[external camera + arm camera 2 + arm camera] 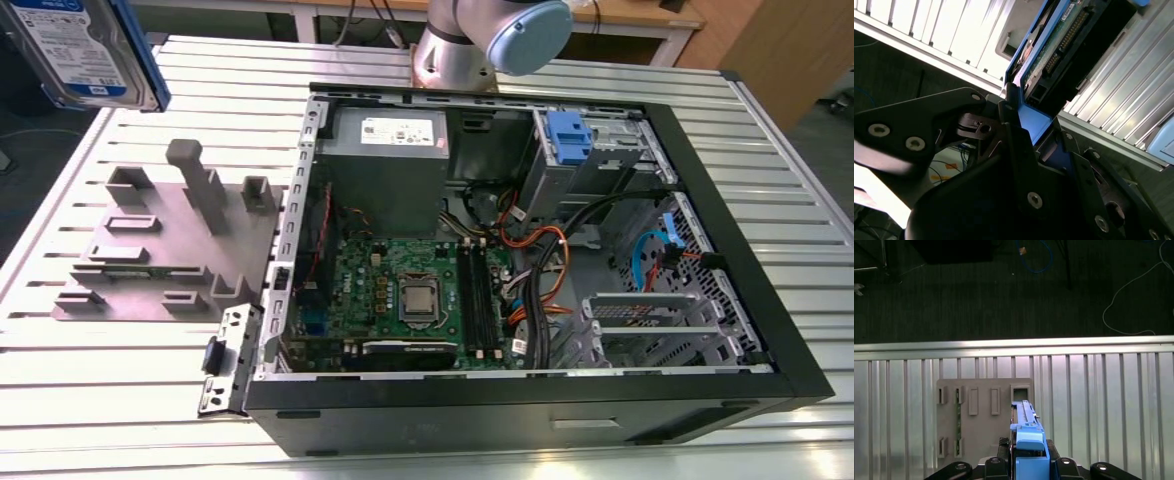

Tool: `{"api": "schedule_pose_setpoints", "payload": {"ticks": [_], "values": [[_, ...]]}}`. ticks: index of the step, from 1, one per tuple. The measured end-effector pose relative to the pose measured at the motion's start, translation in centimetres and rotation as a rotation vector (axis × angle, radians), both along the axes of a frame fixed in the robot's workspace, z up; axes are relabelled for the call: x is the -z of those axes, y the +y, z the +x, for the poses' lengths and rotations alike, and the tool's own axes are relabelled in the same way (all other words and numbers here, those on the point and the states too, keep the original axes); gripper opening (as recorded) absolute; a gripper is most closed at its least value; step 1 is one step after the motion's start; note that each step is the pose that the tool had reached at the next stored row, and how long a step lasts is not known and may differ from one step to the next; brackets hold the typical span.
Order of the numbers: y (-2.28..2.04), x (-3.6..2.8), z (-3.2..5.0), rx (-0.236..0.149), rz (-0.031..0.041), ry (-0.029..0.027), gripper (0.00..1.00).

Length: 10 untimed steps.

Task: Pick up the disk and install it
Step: 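Pick up the disk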

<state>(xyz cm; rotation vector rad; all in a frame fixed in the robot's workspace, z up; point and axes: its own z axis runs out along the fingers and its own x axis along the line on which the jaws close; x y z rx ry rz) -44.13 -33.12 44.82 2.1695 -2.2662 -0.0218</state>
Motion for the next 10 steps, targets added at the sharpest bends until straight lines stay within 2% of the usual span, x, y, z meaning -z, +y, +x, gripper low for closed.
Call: {"api": "schedule_pose_setpoints", "payload": {"ticks": [10], "values": [[0.00,-0.62,0.00,0.000,0.0006,-0.0001,0.36]]}}
